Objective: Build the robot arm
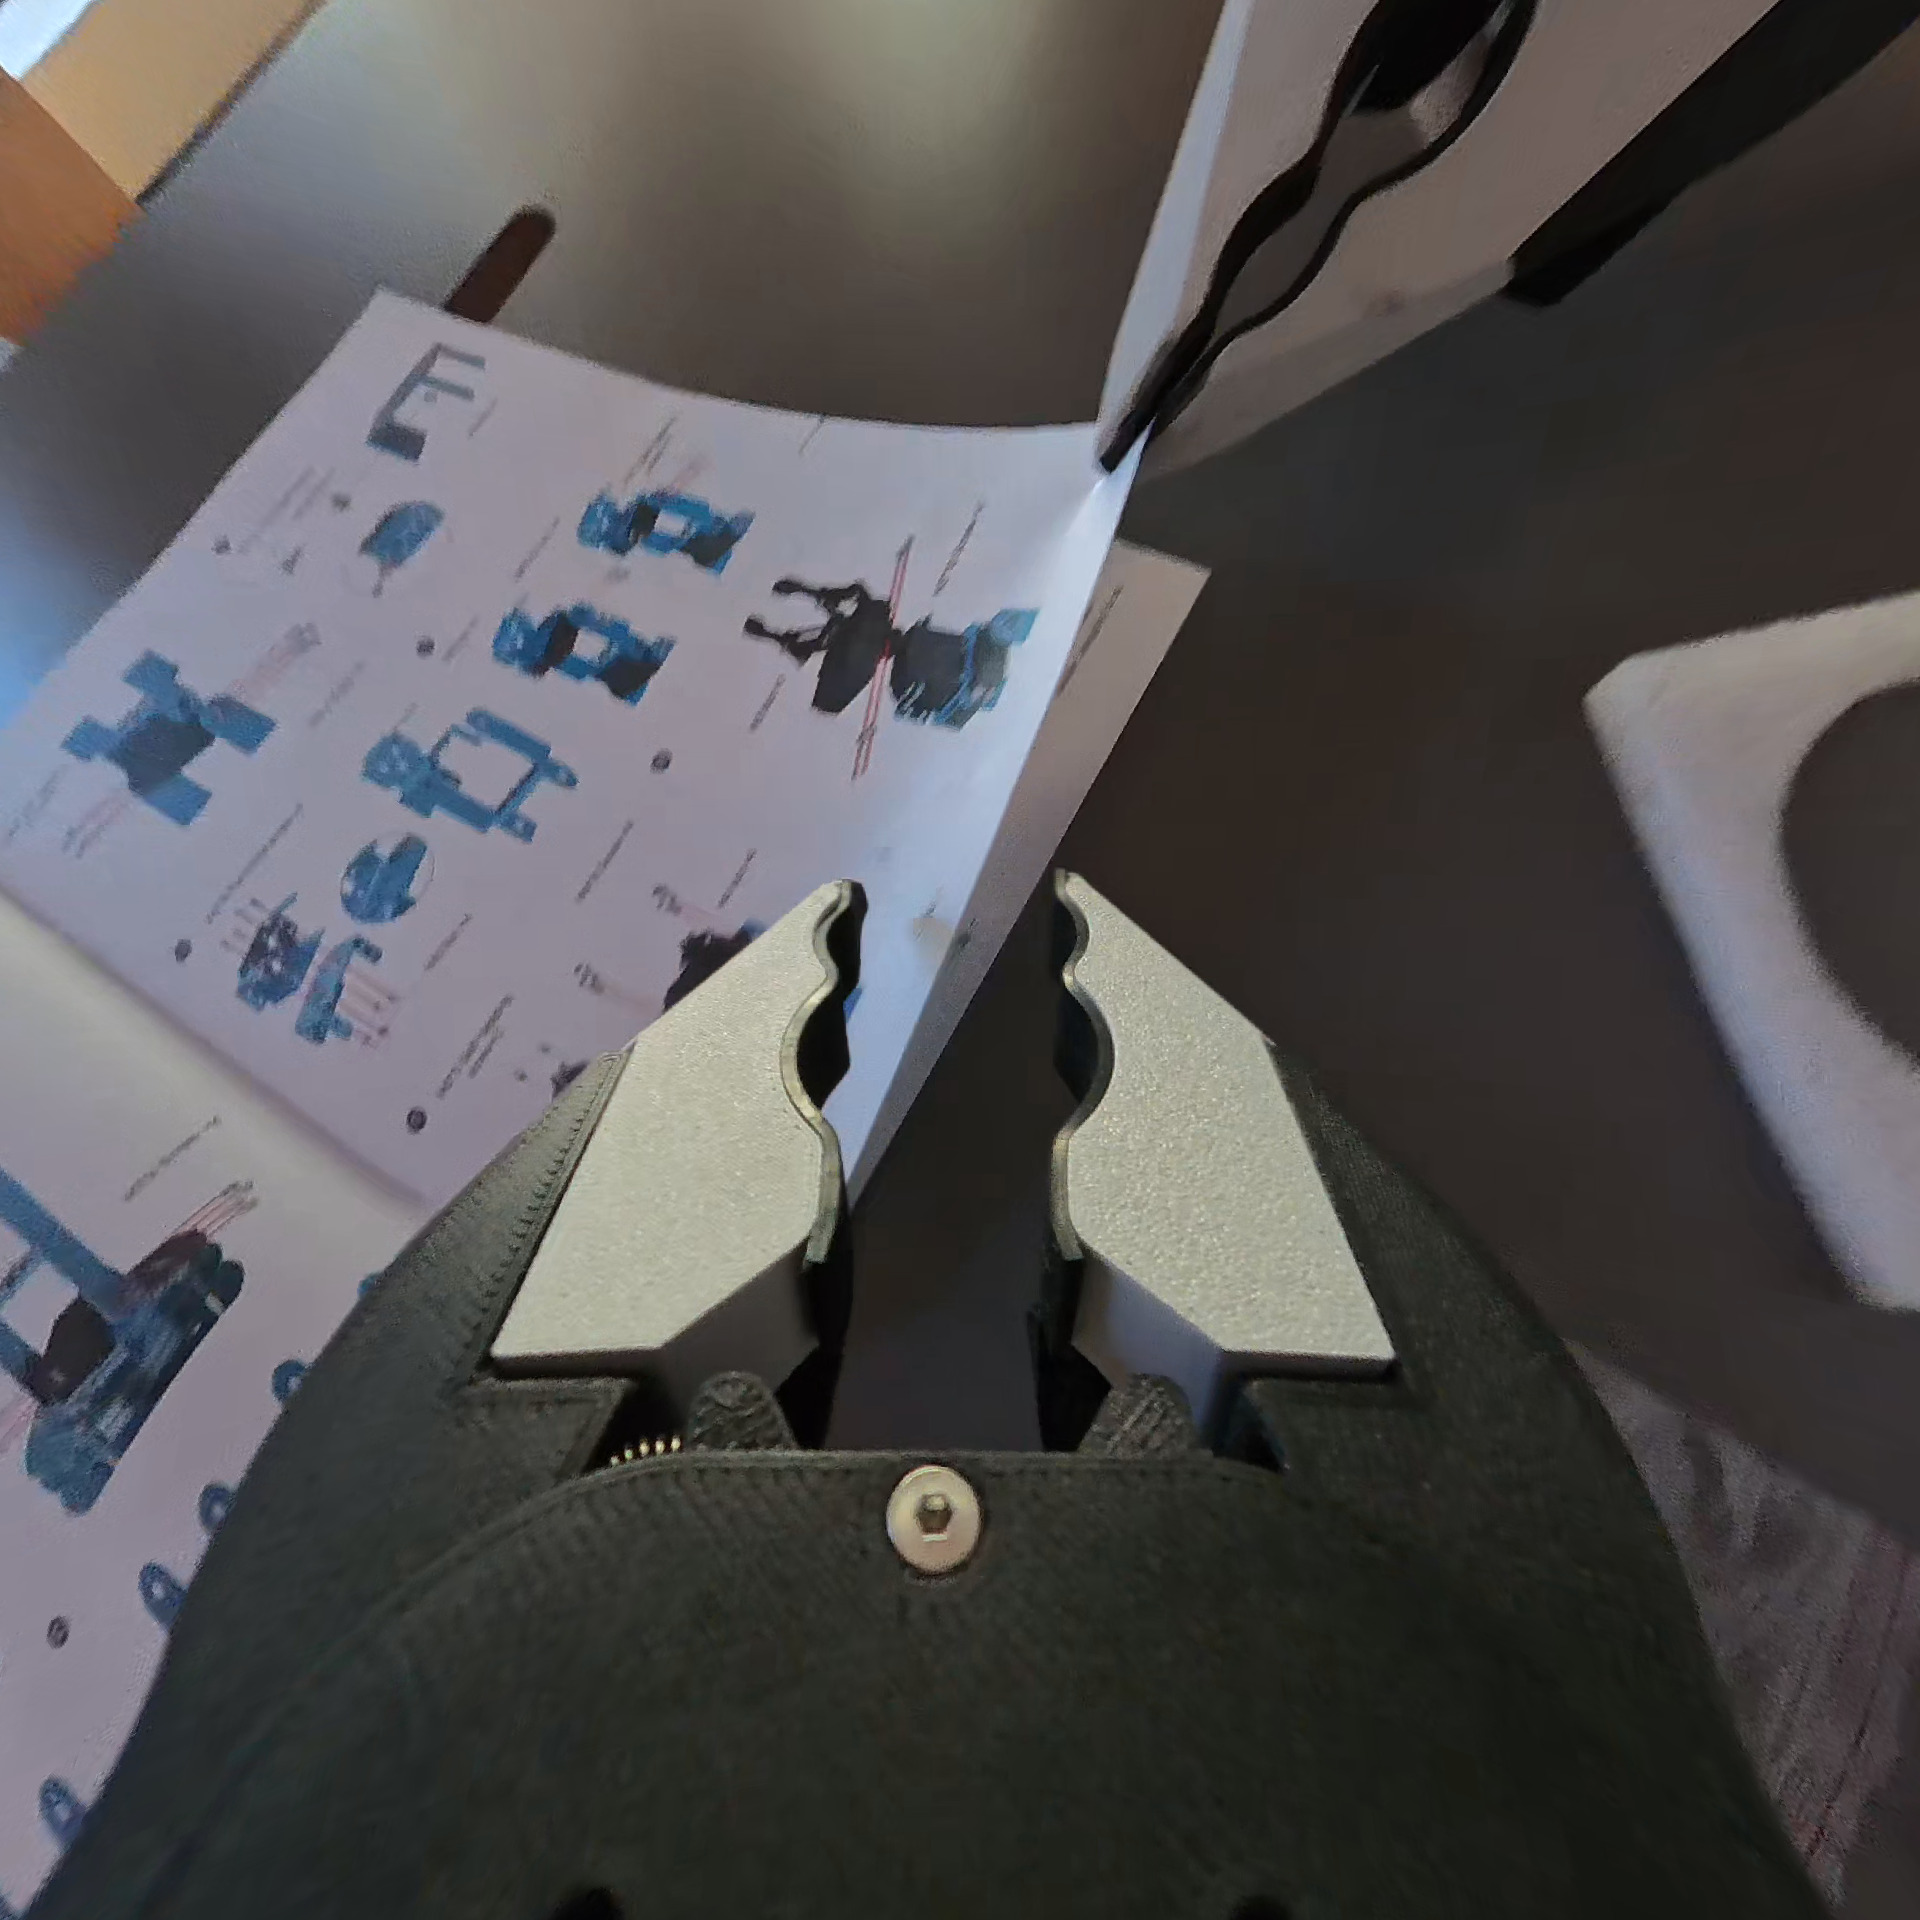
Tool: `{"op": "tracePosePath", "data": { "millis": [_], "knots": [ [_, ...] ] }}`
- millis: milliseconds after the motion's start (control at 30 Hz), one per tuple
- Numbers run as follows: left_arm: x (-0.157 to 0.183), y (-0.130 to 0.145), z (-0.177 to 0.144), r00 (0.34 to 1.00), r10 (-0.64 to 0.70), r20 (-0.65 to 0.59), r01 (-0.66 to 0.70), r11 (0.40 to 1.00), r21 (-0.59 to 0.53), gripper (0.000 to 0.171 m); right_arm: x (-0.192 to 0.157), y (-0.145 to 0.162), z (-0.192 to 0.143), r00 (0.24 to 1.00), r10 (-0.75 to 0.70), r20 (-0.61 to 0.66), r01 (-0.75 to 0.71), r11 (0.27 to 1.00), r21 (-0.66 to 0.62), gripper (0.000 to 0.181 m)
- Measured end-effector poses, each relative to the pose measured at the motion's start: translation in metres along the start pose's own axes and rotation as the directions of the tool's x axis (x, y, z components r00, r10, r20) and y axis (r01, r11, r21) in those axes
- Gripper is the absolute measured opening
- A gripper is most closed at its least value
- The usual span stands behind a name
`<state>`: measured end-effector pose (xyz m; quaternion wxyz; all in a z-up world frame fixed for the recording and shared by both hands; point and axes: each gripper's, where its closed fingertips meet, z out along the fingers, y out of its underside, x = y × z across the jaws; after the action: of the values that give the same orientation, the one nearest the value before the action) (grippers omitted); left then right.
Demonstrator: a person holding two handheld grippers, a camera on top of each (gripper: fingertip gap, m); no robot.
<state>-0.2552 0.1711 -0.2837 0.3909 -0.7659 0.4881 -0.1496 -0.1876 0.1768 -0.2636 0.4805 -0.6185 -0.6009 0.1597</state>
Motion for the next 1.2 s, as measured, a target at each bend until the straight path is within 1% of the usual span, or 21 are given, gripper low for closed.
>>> {"op": "tracePosePath", "data": {
  "millis": [100,200,267,333,433,500,600,700,800,867,933,1000,1033,1067,1100,1167,1200],
  "knots": [
    [0.011,-0.017,0.007,0.998,0.035,0.044,-0.037,0.999,0.032,0.024,0.005,-0.003,-0.001,1.0,0.004,-0.018,-0.004,0.999,0.036,0.0],
    [0.009,-0.014,0.013,0.986,0.085,0.144,-0.087,0.996,0.006,0.009,0.004,0.001,0.002,1.0,0.016,-0.012,-0.015,0.999,0.043,0.001],
    [0.006,-0.008,0.014,0.972,0.107,0.208,-0.107,0.994,-0.013,0.003,0.001,0.005,0.005,1.0,0.014,0.004,-0.014,0.999,0.037,0.0],
    [0.004,-0.006,0.014,0.955,0.138,0.262,-0.137,0.99,-0.022,0.002,-0.001,0.007,0.008,1.0,0.016,0.019,-0.017,1.0,0.027,0.0],
    [0.005,-0.001,0.015,0.925,0.236,0.298,-0.218,0.972,-0.091,0.003,0.0,0.008,0.009,1.0,0.001,0.013,-0.001,1.0,0.027,0.0],
    [0.004,0.001,0.017,0.903,0.28,0.326,-0.258,0.96,-0.11,0.003,0.001,0.008,0.009,1.0,0.001,0.01,-0.001,1.0,0.031,0.0],
    [0.005,0.002,0.017,0.903,0.259,0.343,-0.247,0.966,-0.08,0.0,0.002,0.006,0.007,1.0,0.023,0.02,-0.024,0.998,0.054,0.001],
    [0.006,0.001,0.017,0.907,0.248,0.341,-0.242,0.968,-0.059,0.0,0.008,0.0,0.003,1.0,0.0,-0.026,0.003,0.994,0.108,0.005],
    [0.007,0.002,0.015,0.906,0.24,0.348,-0.237,0.97,-0.051,0.0,0.019,0.001,-0.001,0.996,0.005,-0.087,0.006,0.992,0.129,0.024],
    [0.007,0.002,0.014,0.909,0.227,0.348,-0.228,0.973,-0.039,0.0,0.024,-0.004,-0.007,0.995,0.037,-0.095,-0.019,0.982,0.187,0.03],
    [0.006,0.001,0.013,0.914,0.219,0.341,-0.221,0.975,-0.033,0.0,0.029,-0.017,-0.018,0.992,0.097,-0.081,-0.069,0.954,0.292,0.032],
    [0.006,0.0,0.013,0.912,0.225,0.342,-0.228,0.973,-0.033,0.0,0.045,-0.026,-0.031,0.976,0.175,-0.128,-0.114,0.917,0.383,0.033],
    [0.006,0.0,0.014,0.909,0.233,0.346,-0.236,0.971,-0.035,0.0,0.058,-0.025,-0.035,0.958,0.214,-0.19,-0.124,0.909,0.397,0.032],
    [0.006,0.0,0.014,0.904,0.243,0.351,-0.246,0.969,-0.039,0.0,0.074,-0.018,-0.037,0.926,0.248,-0.284,-0.129,0.916,0.379,0.029],
    [0.006,0.0,0.014,0.898,0.258,0.358,-0.259,0.965,-0.046,0.0,0.087,-0.008,-0.038,0.891,0.257,-0.374,-0.129,0.934,0.334,0.026],
    [0.007,0.0,0.015,0.876,0.302,0.375,-0.297,0.952,-0.071,0.0,0.1,0.01,-0.034,0.842,0.22,-0.493,-0.122,0.967,0.222,0.021],
    [0.007,0.0,0.015,0.864,0.327,0.384,-0.318,0.944,-0.086,0.0,0.103,0.017,-0.031,0.827,0.193,-0.528,-0.123,0.978,0.167,0.021]
  ]
}}
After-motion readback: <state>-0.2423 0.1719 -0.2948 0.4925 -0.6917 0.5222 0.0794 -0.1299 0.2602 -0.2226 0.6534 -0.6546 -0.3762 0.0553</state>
